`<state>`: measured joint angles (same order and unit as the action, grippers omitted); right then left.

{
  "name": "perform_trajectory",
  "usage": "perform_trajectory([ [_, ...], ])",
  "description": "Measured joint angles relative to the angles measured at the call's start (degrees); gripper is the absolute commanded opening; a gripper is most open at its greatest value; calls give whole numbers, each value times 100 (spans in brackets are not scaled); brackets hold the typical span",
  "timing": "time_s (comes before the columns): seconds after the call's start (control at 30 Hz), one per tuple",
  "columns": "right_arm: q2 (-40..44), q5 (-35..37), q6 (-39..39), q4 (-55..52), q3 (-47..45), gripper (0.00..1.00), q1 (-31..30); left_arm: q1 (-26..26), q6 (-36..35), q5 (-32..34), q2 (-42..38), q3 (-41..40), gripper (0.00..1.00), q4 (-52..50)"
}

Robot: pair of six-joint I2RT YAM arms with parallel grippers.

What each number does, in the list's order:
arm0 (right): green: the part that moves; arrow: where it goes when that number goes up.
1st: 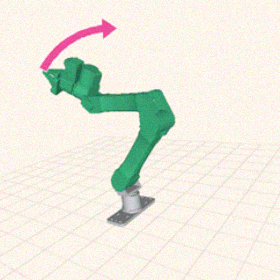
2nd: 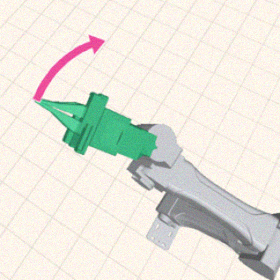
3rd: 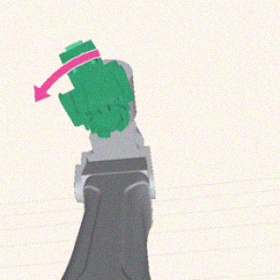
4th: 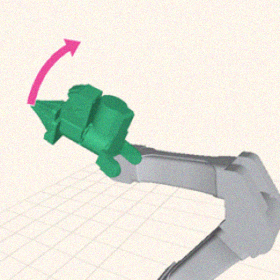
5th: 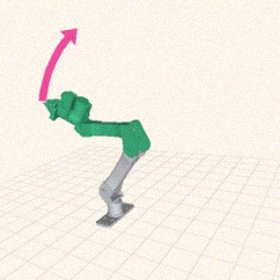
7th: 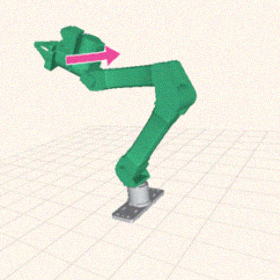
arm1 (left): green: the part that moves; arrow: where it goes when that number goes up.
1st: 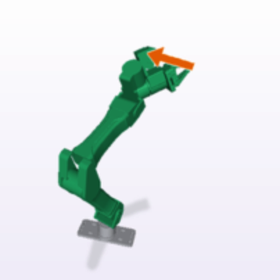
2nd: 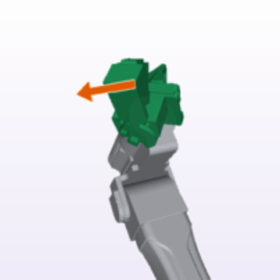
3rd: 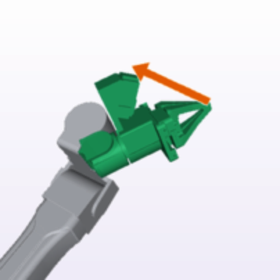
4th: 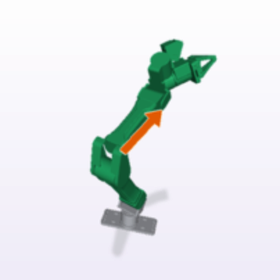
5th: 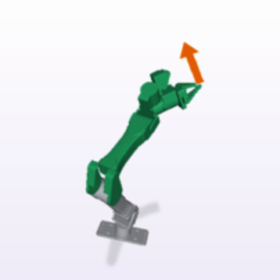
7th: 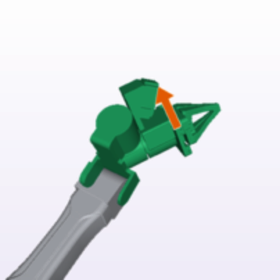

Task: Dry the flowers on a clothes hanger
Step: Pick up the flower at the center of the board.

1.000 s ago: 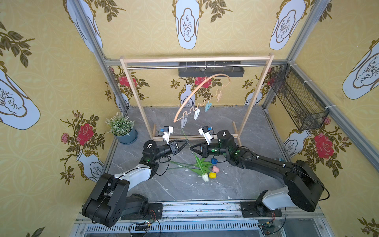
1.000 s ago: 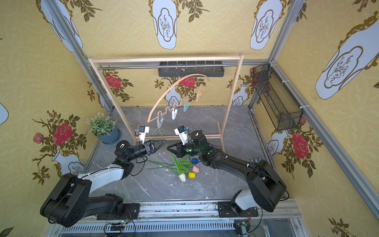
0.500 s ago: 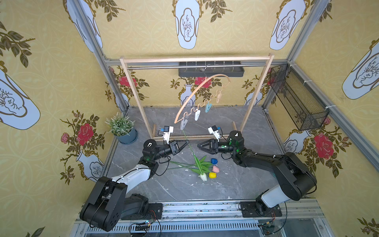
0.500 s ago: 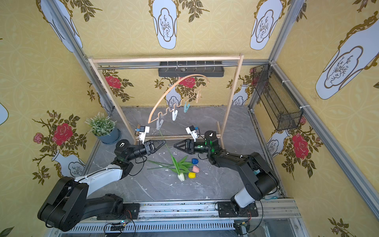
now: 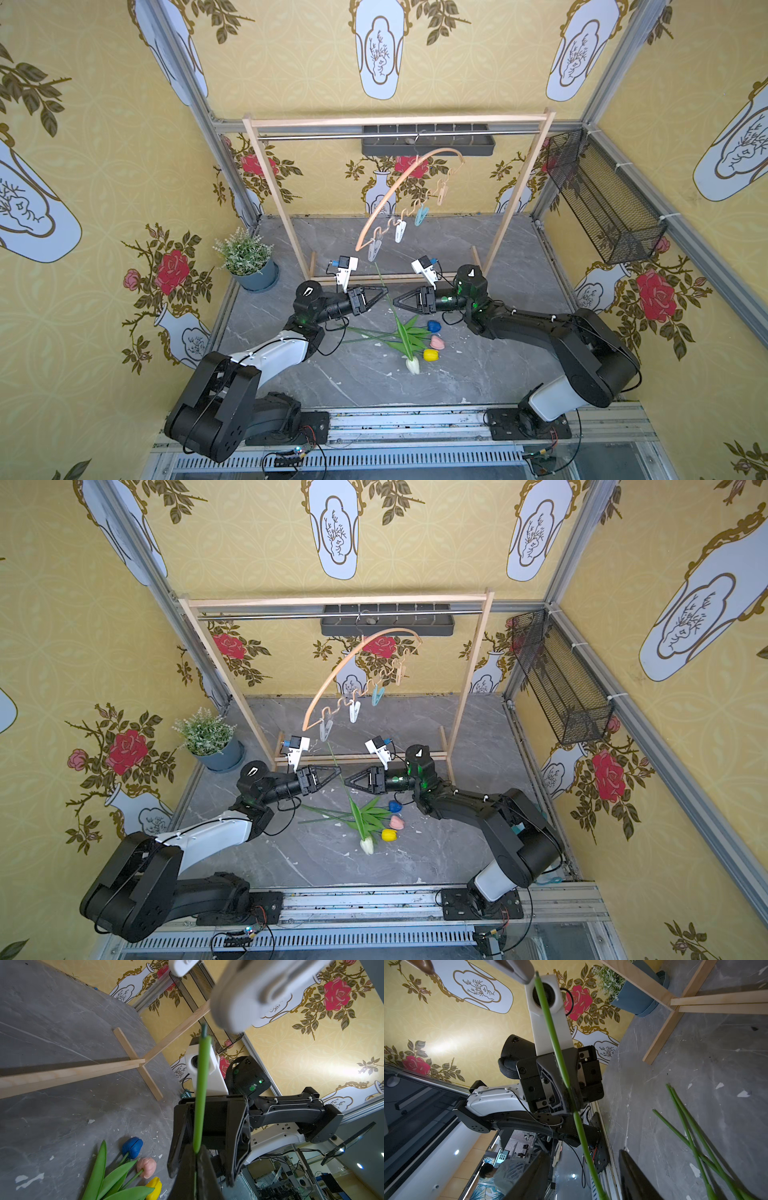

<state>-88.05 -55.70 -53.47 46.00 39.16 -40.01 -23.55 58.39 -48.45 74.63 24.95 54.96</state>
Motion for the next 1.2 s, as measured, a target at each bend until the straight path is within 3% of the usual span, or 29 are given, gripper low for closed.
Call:
perform_trajectory([
  [0.53,380,675,1143,-1661,149,16,-389,-20,0,-66,76,28,0,7],
  [0.63,452,713,1196,-1788,149,18,-417,-20,13,-63,76,28,0,-7],
  [0.73,538,824,1268,-1958,149,37,-420,-20,13,-63,44,28,0,-13],
  [0.8,588,848,1307,-2096,149,41,-424,-20,2,-63,31,28,0,-28],
  [1.2,765,1104,1517,-2485,282,26,-498,-72,-90,-66,-39,44,0,-190],
])
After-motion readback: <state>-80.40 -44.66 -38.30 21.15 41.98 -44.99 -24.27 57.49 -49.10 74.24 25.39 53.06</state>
